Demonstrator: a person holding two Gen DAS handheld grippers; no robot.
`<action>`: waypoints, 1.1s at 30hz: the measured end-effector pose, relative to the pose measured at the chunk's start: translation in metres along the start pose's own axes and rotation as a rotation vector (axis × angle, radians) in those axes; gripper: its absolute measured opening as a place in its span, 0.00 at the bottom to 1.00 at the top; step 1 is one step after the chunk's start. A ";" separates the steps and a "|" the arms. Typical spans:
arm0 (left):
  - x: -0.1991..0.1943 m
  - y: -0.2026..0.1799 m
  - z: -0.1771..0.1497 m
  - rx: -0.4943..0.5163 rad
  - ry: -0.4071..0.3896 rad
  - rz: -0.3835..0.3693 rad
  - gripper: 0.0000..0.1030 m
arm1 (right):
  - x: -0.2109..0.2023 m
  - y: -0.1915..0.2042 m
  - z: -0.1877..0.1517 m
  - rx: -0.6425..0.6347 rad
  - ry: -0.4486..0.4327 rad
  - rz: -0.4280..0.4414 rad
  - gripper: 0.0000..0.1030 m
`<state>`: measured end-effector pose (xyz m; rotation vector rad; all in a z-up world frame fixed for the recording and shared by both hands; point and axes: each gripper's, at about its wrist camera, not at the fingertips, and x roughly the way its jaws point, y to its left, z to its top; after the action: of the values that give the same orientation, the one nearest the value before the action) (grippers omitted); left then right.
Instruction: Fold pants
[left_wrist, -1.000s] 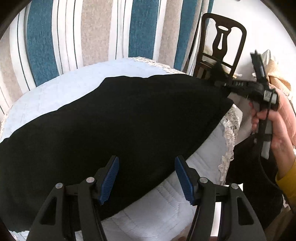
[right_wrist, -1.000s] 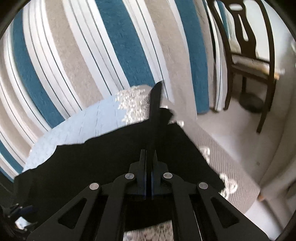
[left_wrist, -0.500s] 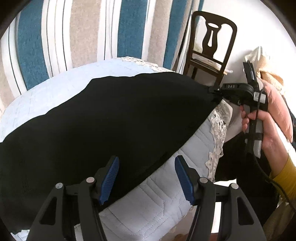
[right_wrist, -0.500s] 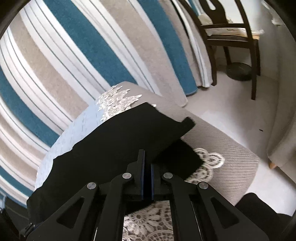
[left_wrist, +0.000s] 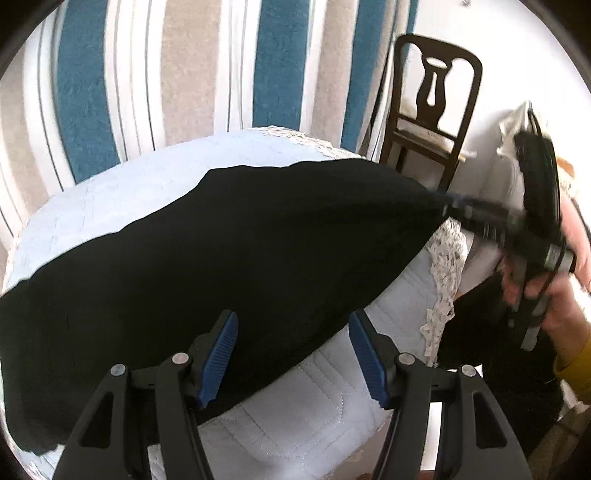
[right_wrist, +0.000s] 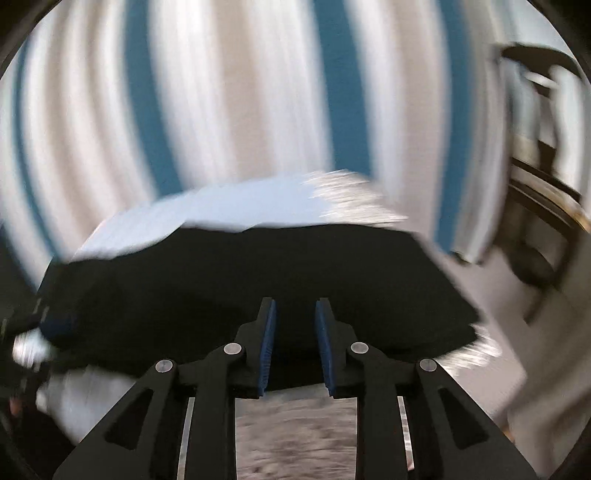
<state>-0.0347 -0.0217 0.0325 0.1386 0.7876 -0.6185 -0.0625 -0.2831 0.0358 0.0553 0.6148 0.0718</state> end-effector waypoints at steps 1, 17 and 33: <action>-0.002 0.002 -0.001 -0.013 -0.005 -0.005 0.63 | 0.002 0.006 -0.003 -0.032 0.013 0.036 0.22; -0.003 0.026 -0.005 -0.129 0.001 0.045 0.63 | 0.028 0.058 -0.021 -0.280 0.025 0.048 0.58; -0.005 0.022 -0.001 -0.120 0.002 0.148 0.65 | 0.008 0.064 -0.037 -0.391 0.078 0.173 0.00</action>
<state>-0.0255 -0.0016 0.0329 0.0865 0.8061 -0.4298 -0.0802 -0.2174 0.0055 -0.2742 0.6638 0.3610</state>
